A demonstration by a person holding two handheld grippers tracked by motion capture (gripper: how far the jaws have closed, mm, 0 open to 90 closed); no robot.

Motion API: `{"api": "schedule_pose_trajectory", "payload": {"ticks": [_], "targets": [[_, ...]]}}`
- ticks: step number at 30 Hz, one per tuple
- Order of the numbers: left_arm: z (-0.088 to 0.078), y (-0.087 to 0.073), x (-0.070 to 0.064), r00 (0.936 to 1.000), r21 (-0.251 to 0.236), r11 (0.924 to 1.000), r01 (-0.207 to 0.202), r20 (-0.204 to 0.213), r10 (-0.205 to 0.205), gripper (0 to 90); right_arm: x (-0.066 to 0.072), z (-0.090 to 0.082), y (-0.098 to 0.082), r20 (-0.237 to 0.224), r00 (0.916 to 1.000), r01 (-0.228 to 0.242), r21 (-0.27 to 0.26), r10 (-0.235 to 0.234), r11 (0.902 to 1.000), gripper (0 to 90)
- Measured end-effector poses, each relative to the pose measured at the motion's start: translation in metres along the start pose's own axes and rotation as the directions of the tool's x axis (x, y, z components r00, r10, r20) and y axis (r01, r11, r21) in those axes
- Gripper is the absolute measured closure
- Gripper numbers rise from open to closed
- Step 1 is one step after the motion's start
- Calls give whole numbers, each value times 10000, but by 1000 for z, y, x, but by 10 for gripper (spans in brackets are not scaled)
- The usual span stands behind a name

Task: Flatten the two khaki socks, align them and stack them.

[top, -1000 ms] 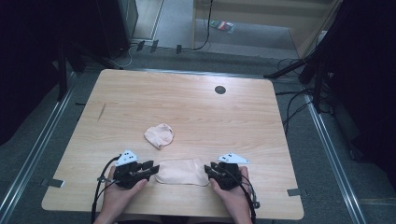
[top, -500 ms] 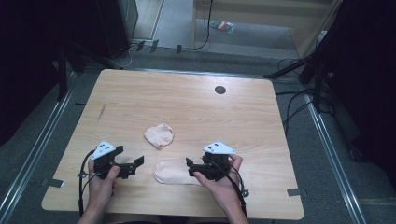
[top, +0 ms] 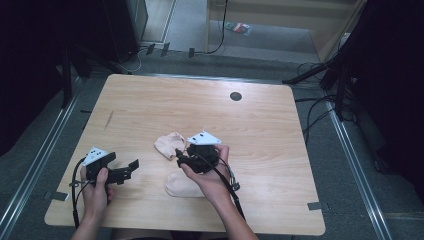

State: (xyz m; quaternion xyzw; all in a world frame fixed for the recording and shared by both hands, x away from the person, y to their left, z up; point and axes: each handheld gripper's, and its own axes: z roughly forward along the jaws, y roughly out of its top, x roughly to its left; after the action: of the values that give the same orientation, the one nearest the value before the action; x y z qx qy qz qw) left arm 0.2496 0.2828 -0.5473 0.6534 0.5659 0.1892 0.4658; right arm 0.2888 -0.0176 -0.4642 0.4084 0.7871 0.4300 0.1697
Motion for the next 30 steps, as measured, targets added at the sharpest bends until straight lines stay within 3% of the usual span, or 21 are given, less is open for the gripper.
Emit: {"api": "schedule_pose_trajectory", "payload": {"ticks": [4,13,17,21,25,28,30], "targets": [[0,-1,-1,10000,-55,10000,-31,90,31,0,-1,20,10,-79,9999,-65,199,66,9998,501],[3,-3,-3,9996,11,9997,-242,132,242,0,-5,63,16,-266,9994,232,1113,-204,9935,569],[4,-2,-2,9996,84,9998,-194,200,192,0,-8,86,9,-495,9985,319,1667,-240,9855,535],[4,-2,-3,9996,74,9998,-187,231,186,0,-7,102,6,-326,9990,364,2268,-297,9733,538],[5,-2,-3,9995,97,9998,-188,240,186,0,-3,113,1,102,9981,548,2792,-600,9587,698],[5,-2,-2,9995,132,9998,-172,254,168,0,-1,114,-1,151,9975,624,2752,-692,9593,854],[5,-2,-3,9995,134,9998,-172,250,168,0,1,111,0,83,9975,654,2726,-703,9599,873]]}}
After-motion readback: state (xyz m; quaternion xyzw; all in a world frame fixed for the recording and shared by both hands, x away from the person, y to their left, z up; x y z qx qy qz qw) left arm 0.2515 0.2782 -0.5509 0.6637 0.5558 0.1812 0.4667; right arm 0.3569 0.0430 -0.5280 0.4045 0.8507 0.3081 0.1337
